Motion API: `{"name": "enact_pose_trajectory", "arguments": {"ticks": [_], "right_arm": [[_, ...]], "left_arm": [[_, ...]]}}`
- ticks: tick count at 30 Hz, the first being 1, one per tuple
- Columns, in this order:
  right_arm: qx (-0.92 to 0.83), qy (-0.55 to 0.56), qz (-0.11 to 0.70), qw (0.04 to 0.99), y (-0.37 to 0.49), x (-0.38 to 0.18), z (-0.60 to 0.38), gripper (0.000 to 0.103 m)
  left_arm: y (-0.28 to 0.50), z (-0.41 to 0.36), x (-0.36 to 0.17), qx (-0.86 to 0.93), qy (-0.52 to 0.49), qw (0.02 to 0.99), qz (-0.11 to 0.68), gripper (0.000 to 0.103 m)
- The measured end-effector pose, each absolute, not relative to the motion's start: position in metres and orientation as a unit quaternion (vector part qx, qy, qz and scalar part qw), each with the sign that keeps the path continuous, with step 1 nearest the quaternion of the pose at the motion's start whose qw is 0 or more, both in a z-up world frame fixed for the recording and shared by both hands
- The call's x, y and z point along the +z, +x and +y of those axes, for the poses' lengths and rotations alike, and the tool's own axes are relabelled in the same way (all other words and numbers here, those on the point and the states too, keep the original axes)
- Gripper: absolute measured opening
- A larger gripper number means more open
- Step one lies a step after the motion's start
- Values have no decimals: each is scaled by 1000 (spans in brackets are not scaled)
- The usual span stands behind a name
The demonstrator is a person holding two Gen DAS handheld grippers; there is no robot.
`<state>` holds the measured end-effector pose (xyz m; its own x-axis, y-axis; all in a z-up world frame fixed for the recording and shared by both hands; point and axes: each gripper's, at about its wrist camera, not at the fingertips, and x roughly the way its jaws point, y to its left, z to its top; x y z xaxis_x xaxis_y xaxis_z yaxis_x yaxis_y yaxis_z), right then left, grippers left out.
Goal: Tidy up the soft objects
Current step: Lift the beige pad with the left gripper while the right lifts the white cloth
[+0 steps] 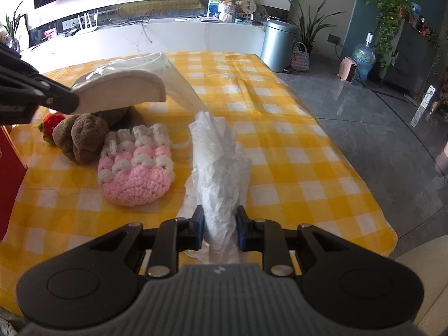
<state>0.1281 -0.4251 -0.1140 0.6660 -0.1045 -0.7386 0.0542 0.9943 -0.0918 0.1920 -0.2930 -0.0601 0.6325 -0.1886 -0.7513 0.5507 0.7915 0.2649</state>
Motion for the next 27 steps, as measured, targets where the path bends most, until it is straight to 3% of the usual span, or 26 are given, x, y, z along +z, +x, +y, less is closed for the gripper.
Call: {"name": "enact_pose_trajectory", "arguments": {"ticks": [15,27], "right_arm": [[-26,-25,381,924,103,-77,-405,20],[-2,-39,388,921,96,-76,-382,20]], "left_arm": [[155,-223,-24,-257,125,867,409,4],[151,-188,-16,-264,98,871,402,4]]}}
